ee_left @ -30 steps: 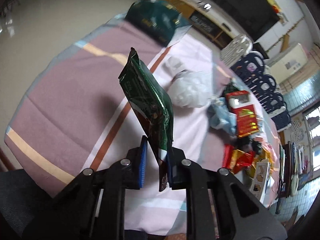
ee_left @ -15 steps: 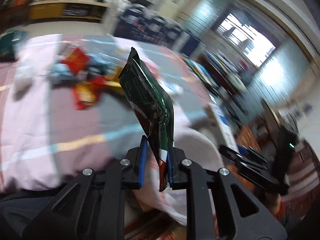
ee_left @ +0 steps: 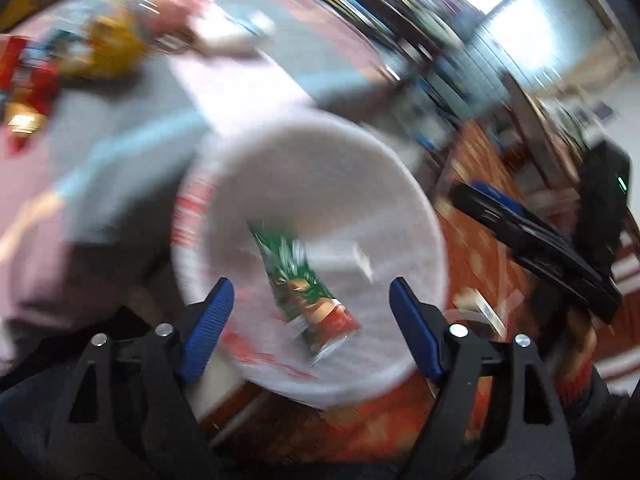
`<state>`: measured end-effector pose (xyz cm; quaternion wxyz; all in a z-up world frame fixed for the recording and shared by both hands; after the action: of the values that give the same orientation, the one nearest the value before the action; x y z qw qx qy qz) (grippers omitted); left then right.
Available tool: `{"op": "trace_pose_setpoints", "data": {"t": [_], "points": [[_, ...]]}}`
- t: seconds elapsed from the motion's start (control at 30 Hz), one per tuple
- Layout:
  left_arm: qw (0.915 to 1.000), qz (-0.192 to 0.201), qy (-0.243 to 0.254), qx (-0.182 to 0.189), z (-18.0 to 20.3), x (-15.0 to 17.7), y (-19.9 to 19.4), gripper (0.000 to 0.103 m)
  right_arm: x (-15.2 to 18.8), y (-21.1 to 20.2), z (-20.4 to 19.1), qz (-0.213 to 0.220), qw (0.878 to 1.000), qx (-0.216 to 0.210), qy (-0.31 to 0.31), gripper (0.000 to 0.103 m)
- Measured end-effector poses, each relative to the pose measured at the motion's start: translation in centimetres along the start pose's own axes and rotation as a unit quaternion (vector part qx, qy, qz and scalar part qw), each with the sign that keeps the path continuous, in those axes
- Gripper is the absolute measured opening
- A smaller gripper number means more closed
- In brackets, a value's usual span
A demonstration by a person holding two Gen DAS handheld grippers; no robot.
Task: Collect trash
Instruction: 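Drop the ointment box and green wrapper into the wastebasket with both tools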
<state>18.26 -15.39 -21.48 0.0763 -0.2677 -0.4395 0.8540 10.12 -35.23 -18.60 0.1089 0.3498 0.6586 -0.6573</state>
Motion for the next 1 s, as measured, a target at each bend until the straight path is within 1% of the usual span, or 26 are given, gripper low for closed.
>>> {"op": "trace_pose_setpoints", "data": {"t": [0.03, 0.07, 0.1, 0.13, 0.17, 0.2, 0.23, 0.27, 0.3, 0.33, 0.37, 0.4, 0.43, 0.47, 0.5, 0.53, 0.57, 0.63, 0.67, 0.7, 0.73, 0.83, 0.9, 1.0], "points": [[0.9980, 0.044, -0.008, -0.044, -1.3, -1.0, -1.7, 0.088, -0.4, -0.5, 0.0, 0.010, 1.000, -0.001, 0.006, 0.081], [0.9920, 0.086, -0.011, -0.092, -2.4, -1.5, -3.6, 0.092, -0.8, -1.0, -0.2, 0.025, 1.000, -0.001, 0.011, 0.083], [0.9825, 0.121, -0.012, -0.141, -3.5, -1.7, -5.3, 0.094, -1.3, -1.8, -0.5, 0.047, 0.999, -0.002, 0.014, 0.085], [0.9656, 0.161, -0.012, -0.204, -4.8, -1.9, -7.6, 0.095, -1.8, -2.2, -0.9, 0.066, 0.998, -0.004, 0.013, 0.086], [0.9490, 0.190, -0.013, -0.251, -6.0, -2.2, -9.5, 0.095, -2.3, -2.8, -1.6, 0.087, 0.996, -0.005, 0.008, 0.088], [0.9342, 0.213, -0.014, -0.286, -7.1, -2.5, -11.2, 0.096, -2.8, -3.7, -3.0, 0.118, 0.993, -0.007, -0.005, 0.093], [0.9281, 0.220, -0.019, -0.300, -7.7, -2.6, -11.9, 0.096, -3.0, -4.4, -4.1, 0.137, 0.990, -0.006, -0.017, 0.098], [0.9239, 0.223, -0.029, -0.310, -9.0, -2.7, -12.8, 0.096, -3.2, -5.0, -5.2, 0.156, 0.987, -0.002, -0.028, 0.100], [0.9215, 0.226, -0.043, -0.313, -10.2, -2.6, -13.5, 0.096, -3.4, -5.8, -6.9, 0.183, 0.982, 0.004, -0.044, 0.100], [0.9180, 0.232, -0.060, -0.316, -11.6, -1.9, -14.3, 0.096, -3.5, -6.1, -8.1, 0.192, 0.980, 0.008, -0.057, 0.100], [0.9132, 0.241, -0.076, -0.320, -12.8, -1.8, -14.8, 0.096, -3.6, -6.2, -9.6, 0.195, 0.978, 0.009, -0.074, 0.100], [0.9062, 0.253, -0.091, -0.326, -14.1, -1.1, -15.5, 0.096, -3.6, -6.1, -11.4, 0.190, 0.977, 0.002, -0.094, 0.100], [0.8970, 0.265, -0.110, -0.336, -15.3, -0.4, -15.7, 0.096, -3.6, -5.9, -12.5, 0.184, 0.977, -0.007, -0.104, 0.100], [0.8952, 0.259, -0.135, -0.336, -16.8, 0.3, -16.1, 0.096, -3.5, -5.7, -13.6, 0.175, 0.978, -0.019, -0.111, 0.100], [0.8975, 0.256, -0.160, -0.321, -17.9, 0.6, -16.0, 0.096, -3.4, -5.5, -14.6, 0.167, 0.979, -0.028, -0.114, 0.100], [0.8982, 0.264, -0.188, -0.297, -18.9, 1.2, -16.5, 0.096, -3.3, -5.3, -15.4, 0.159, 0.980, -0.036, -0.114, 0.100], [0.8951, 0.276, -0.215, -0.276, -19.9, 2.0, -17.1, 0.096, -3.2, -5.0, -16.2, 0.151, 0.981, -0.040, -0.113, 0.100], [0.8858, 0.297, -0.268, -0.234, -21.6, 3.3, -18.3, 0.095, -3.0, -4.4, -17.5, 0.130, 0.984, -0.051, -0.111, 0.100], [0.8823, 0.304, -0.281, -0.224, -22.1, 3.9, -18.6, 0.095, -2.8, -4.2, -18.0, 0.121, 0.985, -0.052, -0.111, 0.100], [0.8775, 0.311, -0.289, -0.223, -22.4, 4.1, -18.9, 0.095, -2.5, -3.9, -18.5, 0.113, 0.986, -0.050, -0.110, 0.100], [0.8752, 0.313, -0.290, -0.228, -22.2, 4.6, -19.0, 0.095, -2.3, -3.6, -19.0, 0.104, 0.988, -0.047, -0.108, 0.100], [0.8785, 0.310, -0.273, -0.239, -21.3, 4.7, -18.7, 0.096, -1.8, -3.1, -20.7, 0.085, 0.990, -0.035, -0.108, 0.100], [0.8778, 0.306, -0.266, -0.255, -20.8, 4.7, -18.7, 0.096, -1.5, -2.8, -21.6, 0.080, 0.990, -0.020, -0.115, 0.100], [0.8763, 0.304, -0.263, -0.266, -20.4, 4.8, -18.9, 0.096, -1.2, -2.3, -23.0, 0.073, 0.989, -0.008, -0.125, 0.100]]}}
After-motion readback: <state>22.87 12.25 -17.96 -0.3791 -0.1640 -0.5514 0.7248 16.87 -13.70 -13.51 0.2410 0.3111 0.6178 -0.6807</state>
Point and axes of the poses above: each gripper's, at about its wrist camera, not at the fingertips, and y roughly the way its jaws point, z to its right, x to its underside, the point moved 7 cm from there along y, roughly the way its jaws point, and after that the axes turned 4 degrees about x, right-handed, at the moved point
